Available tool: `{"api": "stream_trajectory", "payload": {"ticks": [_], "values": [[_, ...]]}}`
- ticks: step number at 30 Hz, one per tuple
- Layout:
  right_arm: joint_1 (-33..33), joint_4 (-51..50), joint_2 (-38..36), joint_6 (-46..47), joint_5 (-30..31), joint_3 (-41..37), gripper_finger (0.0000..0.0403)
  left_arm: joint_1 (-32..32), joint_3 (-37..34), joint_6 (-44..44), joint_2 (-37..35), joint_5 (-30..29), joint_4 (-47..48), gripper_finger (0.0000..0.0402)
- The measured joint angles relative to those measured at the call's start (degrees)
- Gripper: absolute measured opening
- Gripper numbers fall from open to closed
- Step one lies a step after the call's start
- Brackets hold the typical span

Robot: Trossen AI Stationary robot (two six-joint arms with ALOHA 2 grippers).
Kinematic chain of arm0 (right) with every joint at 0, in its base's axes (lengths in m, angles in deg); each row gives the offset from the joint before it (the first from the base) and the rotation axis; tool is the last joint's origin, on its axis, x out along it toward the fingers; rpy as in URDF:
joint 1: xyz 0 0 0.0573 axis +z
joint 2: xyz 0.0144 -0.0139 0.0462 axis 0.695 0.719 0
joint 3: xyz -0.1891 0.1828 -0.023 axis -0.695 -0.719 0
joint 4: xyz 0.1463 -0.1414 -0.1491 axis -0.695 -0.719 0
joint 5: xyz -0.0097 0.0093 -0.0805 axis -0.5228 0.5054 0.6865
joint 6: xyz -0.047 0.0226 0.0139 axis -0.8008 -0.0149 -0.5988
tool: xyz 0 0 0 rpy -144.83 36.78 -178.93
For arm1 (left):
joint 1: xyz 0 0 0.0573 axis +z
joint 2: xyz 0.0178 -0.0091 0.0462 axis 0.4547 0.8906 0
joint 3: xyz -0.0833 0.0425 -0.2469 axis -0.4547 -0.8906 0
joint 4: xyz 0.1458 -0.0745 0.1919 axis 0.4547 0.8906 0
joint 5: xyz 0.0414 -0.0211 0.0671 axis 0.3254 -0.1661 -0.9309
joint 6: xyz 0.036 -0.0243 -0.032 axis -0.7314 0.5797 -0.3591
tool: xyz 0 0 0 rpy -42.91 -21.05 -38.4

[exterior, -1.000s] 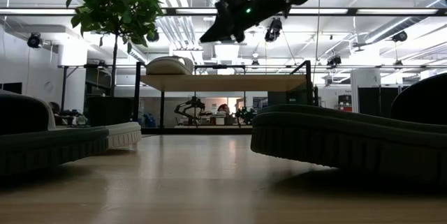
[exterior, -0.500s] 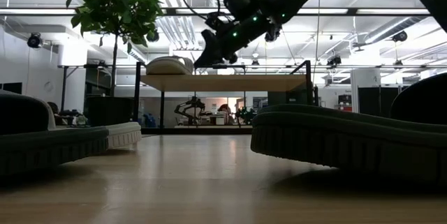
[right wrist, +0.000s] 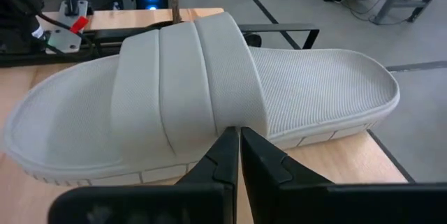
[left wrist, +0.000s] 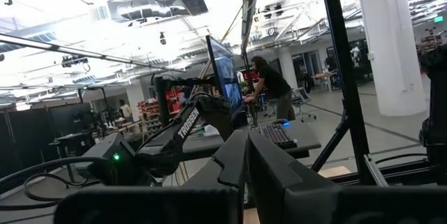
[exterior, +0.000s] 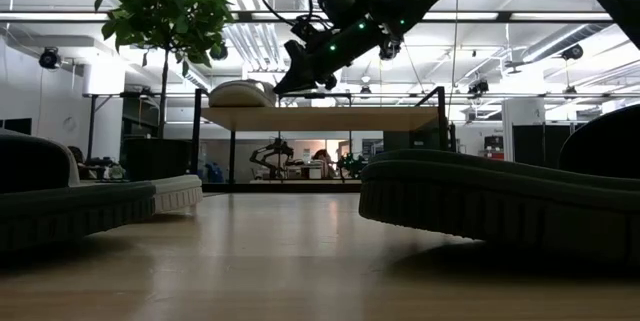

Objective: Pick and place slides into the shelf
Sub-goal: Put the right grey slipper on the shelf

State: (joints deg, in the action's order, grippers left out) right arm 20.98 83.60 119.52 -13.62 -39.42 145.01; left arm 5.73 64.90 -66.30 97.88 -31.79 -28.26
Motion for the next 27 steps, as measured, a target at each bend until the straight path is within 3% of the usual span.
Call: {"api": "stream_trajectory", "payload": {"ticks": [13, 17, 23, 27], "values": [[0.13, 0.47, 0.00, 1.02, -1.96, 0.00, 0.0008, 0.04, -0.02, 0.00, 0.13, 0.00, -0.03, 0.0000], [0.13, 0.52, 0.00, 1.06, -5.05, 0.00, 0.0008, 0.04, -0.02, -0.02, 0.22, 0.00, -0.03, 0.0000], [-0.68, 0.26, 0.00, 1.50, -3.81, 0.00, 0.0008, 0.04, -0.02, -0.02, 0.37, 0.00, -0.02, 0.0000], [-2.30, 0.00, 0.00, 1.50, 0.16, 0.00, 0.0008, 0.04, -0.07, -0.02, 0.50, 0.00, -0.02, 0.0000]]}}
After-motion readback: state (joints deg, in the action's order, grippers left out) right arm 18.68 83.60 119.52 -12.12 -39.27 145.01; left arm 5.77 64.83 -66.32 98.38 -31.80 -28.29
